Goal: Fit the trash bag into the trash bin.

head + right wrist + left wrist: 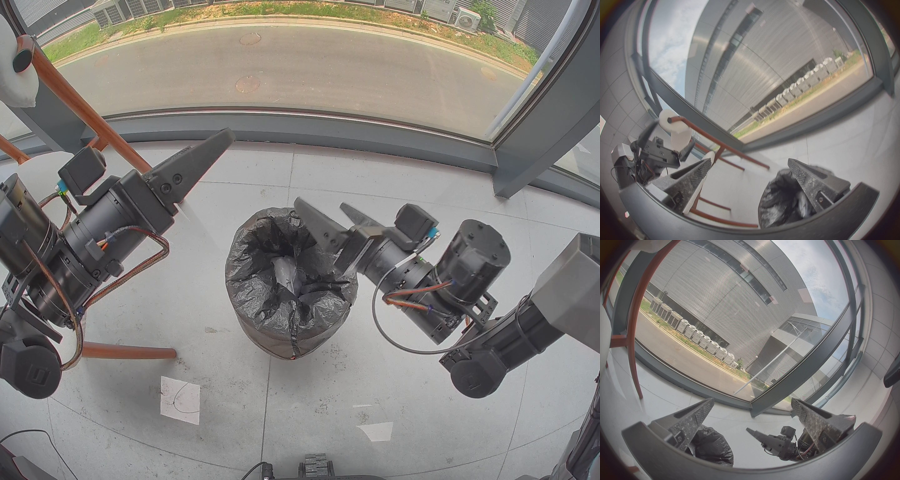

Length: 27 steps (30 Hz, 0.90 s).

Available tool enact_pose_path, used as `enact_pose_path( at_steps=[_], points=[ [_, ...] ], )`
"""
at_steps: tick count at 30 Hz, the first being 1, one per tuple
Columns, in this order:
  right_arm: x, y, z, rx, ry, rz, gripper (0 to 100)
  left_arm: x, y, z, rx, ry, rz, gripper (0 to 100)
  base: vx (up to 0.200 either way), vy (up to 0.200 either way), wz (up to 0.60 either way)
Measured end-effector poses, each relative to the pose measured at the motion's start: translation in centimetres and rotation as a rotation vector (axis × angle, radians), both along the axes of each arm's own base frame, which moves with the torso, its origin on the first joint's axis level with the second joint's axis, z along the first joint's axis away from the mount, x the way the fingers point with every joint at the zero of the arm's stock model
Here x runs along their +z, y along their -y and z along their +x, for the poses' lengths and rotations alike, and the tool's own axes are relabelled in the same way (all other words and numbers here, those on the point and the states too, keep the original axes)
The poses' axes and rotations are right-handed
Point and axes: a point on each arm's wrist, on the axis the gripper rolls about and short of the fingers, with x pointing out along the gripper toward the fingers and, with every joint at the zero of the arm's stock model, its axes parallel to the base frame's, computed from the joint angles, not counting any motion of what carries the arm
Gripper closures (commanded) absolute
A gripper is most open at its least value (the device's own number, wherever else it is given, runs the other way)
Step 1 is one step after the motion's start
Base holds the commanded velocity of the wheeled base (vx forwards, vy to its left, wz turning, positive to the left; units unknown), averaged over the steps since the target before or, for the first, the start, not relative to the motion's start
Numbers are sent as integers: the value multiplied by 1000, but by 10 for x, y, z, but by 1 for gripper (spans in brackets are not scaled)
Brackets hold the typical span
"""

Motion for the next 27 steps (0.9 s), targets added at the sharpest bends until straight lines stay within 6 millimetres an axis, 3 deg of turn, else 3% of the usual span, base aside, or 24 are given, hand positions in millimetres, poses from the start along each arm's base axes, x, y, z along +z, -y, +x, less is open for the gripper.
enact_pose_path(
  at_steps=[6,14,19,27],
  points=[
    [24,36,-8,-37,64,-19,0,9,-5,-11,44,96,47,0,0,0,0],
    [67,109,-49,-140,73,-136,0,13,-22,-46,94,193,106,0,0,0,0],
    [78,159,-84,-250,6,-209,0,12,-41,-77,165,194,136,0,0,0,0],
    [76,209,-136,-424,18,-218,0,-7,-74,-128,272,30,195,0,0,0,0]
  ],
)
